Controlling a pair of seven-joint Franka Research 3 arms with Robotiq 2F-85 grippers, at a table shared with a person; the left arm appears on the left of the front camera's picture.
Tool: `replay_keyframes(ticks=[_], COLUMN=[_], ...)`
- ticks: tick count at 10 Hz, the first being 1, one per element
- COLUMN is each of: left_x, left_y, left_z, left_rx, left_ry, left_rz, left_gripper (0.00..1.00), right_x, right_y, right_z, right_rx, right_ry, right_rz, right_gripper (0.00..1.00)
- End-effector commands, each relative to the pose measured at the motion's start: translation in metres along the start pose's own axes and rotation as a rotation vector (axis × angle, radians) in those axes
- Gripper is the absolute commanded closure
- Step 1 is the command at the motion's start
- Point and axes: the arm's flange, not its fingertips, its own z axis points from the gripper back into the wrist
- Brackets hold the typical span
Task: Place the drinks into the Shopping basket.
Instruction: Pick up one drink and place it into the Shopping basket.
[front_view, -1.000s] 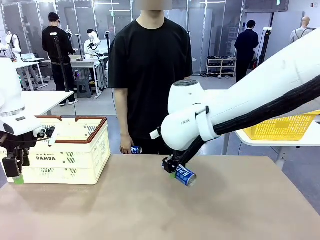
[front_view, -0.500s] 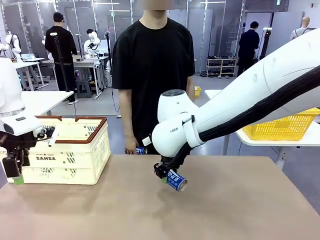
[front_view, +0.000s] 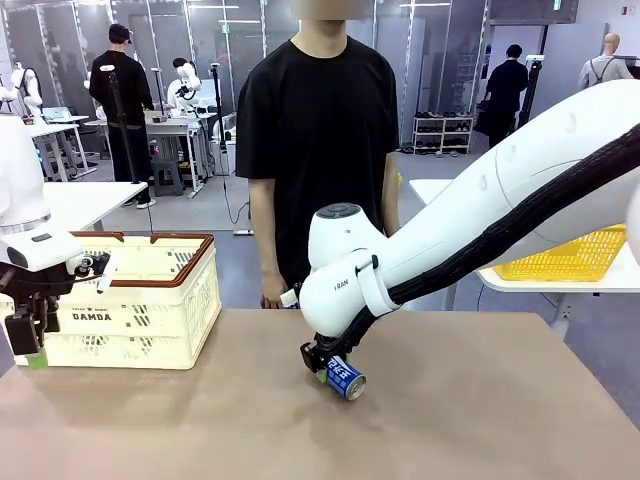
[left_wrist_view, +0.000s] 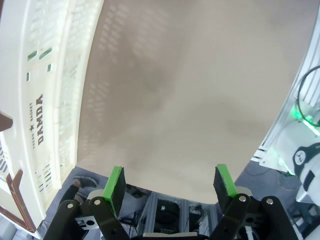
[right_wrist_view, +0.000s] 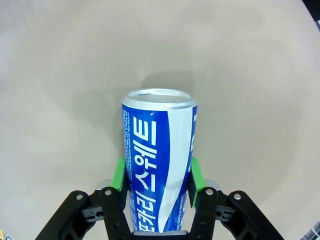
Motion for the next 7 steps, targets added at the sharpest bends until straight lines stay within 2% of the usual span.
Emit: replay_keyframes(ticks=[1,3,4,5,6,7], left_x=[0.0001,0.0001,0.0001,0.0001,0.0001,0.0001], left_y=[-0.0036,-0.0036,-0.0036,-0.0036,-0.0036,-0.0036], left_z=[0.0008,0.0008,0.0008,0.0008,0.0008,0.0008], left_rx=[0.0,0.0,0.0,0.0,0.0,0.0], left_ry=[-0.002,-0.002,-0.002,-0.002,-0.002,-0.002], left_rz=[0.017,0.017,0.017,0.017,0.017,0.017], left_gripper=[0.1,0.1,0.1,0.1,0.1,0.1], right_x=[0.0075,0.0074,0.0071,0.0072,0.0069,0.0056], right_y=[0.0042,0.0066,0.0075,0.0078,0.0086,0.0066], right_z=[-0.0037,-0.0083,-0.0082,-0.0085,-0.0087,-0.005], right_rx=[-0.039,-0.026,-0.026,-0.025,-0.027,-0.039], right_ry=[-0.022,0.001,0.013,0.021,0.025,0.027], right_rz=[-0.033,-0.035,-0.031,-0.029,-0.025,-0.027], right_gripper=[0.85,0.85,0.37,0.24,0.17,0.04])
